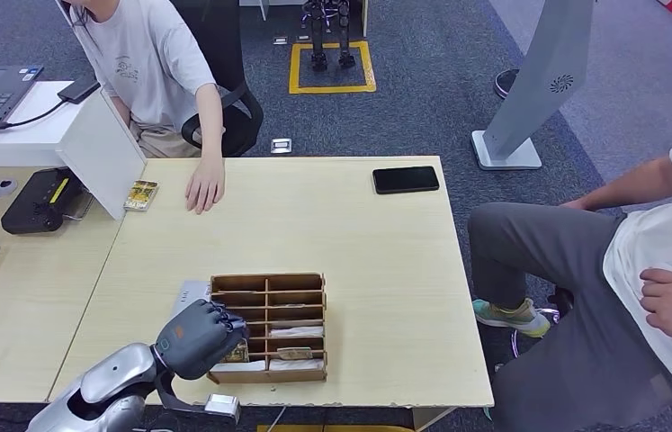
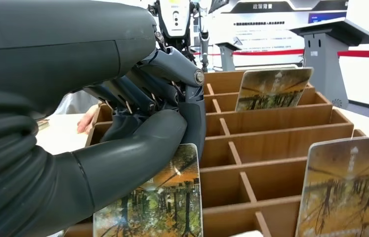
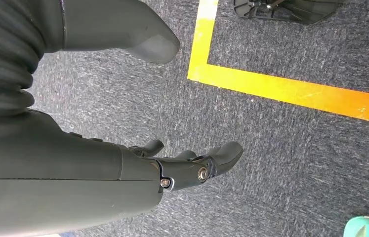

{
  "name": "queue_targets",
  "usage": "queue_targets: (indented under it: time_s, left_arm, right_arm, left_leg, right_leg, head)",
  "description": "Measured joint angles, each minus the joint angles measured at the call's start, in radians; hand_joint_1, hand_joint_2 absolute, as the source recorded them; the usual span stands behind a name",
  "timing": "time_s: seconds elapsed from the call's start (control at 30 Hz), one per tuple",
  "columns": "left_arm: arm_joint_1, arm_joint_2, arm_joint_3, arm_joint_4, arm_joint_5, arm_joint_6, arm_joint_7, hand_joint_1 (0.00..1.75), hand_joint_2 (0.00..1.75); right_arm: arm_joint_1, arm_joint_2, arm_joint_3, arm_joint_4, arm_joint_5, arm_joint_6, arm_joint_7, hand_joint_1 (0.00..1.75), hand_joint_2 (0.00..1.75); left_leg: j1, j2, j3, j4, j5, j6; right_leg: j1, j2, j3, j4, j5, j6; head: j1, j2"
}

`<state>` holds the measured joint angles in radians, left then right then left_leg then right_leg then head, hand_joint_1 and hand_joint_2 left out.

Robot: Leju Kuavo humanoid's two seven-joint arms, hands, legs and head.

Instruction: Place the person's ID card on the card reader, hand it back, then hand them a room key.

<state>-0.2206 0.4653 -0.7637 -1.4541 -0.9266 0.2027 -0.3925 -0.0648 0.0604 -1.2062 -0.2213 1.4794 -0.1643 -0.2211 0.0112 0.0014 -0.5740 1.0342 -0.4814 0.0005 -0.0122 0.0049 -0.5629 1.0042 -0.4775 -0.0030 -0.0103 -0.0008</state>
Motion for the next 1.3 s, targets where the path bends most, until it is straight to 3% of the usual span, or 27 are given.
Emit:
queue_targets:
  time_s: [1.3]
  left_arm:
    - [0.016,-0.008,0.0,-0.008,0.047,0.044,-0.039,1.75,1.75]
  right_arm:
    - [-0.004,-0.001,0.0,0.0,-0.01,0.001,-0.01,0.0,1.75]
  left_leg:
    - [0.0,0.0,0.0,0.0,0.001,0.0]
  right_leg:
    - [0.0,0.0,0.0,0.0,0.0,0.0]
  head:
    - [0.0,0.0]
